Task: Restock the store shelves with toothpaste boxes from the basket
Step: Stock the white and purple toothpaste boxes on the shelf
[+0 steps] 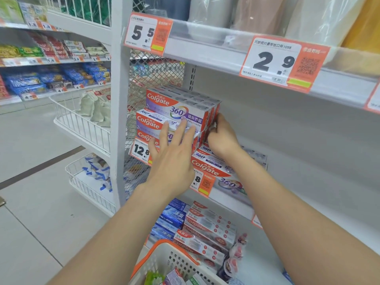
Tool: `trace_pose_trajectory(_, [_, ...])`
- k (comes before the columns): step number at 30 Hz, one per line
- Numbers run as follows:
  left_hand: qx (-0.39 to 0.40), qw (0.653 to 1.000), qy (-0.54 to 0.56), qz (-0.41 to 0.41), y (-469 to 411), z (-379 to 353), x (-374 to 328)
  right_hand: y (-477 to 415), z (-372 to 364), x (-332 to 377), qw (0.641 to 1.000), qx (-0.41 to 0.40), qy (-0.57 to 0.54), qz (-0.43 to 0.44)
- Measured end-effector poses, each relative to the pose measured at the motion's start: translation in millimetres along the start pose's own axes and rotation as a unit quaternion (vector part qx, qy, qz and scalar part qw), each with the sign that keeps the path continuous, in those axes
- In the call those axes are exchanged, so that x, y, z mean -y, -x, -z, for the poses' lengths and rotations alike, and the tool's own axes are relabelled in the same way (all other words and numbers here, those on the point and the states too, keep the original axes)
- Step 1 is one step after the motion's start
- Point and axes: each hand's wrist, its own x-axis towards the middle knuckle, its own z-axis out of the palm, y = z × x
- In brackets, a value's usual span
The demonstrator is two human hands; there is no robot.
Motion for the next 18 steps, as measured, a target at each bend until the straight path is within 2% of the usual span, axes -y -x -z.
trace_pose_trajectory(4, [-0.002, 1.000, -0.006, -0.003, 0.7, 0.3, -0.2, 0.5, 0.0, -3.0, 1.000, 0.003, 0.012, -0.011])
trace_pose_trajectory(8, [0.007, 1.000, -0.005, -0.008, 0.9, 3.3, 0.7, 18.8, 4.1, -1.0, 0.999, -0.036, 0.026, 0.003])
trace_pose_trajectory(11, [-0.023, 1.000, -0.002, -0.016, 5.3, 6.5, 1.7, 49.6, 4.0, -6.5, 0.989, -0.106, 0.037, 0.091])
trace_pose_trajectory(15, [-0.146, 0.985, 0.034, -0.087, 24.0, 14.2, -2.8, 110.3, 8.1, -23.5, 0.963, -0.124, 0.043, 0.237])
trace_pose_trajectory(16, [-0.142, 0.983, 0.041, -0.113, 30.5, 15.6, -3.2, 128.7, 11.2, -27.0, 0.960, -0.116, 0.042, 0.253])
trace_pose_trajectory(18, [-0.045, 0.986, 0.070, -0.145, 46.8, 15.6, -1.2, 163.1, 17.1, -37.5, 0.964, -0.072, 0.050, 0.250])
